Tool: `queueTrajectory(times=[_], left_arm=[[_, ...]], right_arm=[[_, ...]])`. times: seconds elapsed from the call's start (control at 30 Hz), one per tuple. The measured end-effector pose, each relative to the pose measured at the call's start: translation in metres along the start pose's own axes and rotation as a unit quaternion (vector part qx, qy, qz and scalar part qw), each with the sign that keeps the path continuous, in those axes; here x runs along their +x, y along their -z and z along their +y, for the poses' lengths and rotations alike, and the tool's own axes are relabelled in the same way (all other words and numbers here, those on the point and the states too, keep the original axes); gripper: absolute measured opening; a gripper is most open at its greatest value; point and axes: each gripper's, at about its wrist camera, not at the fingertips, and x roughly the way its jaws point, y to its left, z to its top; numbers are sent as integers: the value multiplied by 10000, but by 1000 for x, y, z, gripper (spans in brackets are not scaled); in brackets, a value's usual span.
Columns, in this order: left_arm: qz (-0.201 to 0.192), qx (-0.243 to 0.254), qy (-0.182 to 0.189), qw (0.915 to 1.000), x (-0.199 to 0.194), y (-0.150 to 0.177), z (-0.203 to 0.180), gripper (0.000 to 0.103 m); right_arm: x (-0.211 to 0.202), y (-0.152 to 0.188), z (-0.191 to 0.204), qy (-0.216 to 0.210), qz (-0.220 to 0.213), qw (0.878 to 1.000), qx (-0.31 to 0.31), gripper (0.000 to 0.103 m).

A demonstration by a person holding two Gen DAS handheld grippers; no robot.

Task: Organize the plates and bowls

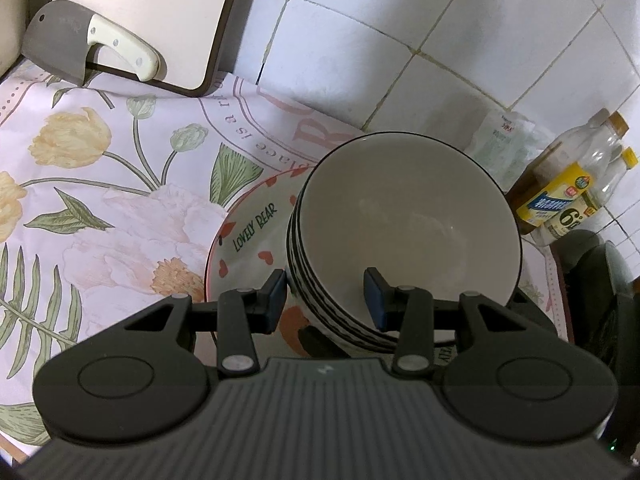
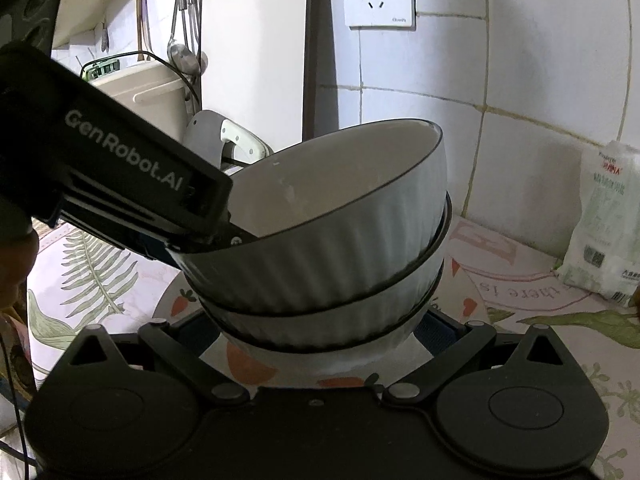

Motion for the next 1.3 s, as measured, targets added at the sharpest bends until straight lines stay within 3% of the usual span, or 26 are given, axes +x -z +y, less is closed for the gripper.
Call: queueTrajectory(times=[0.43,0.67,0.97,1.3], left_arm=[[-76,1,-38,10000,5,0,-2,42],[-180,105,-110,9997,1,2,-6,46],[-402,341,66,9986,-29,9,-7,53],[-569,967,-4,9937,-123,23,-14,59]], right_arm=[[7,-1,-11,-147,119,9997,180,103],[1,1,-4,59,113,9999,100,103],[-42,16,16,766,92,9967,268,103],[-126,3,55,1674,-151,9812,946,103]])
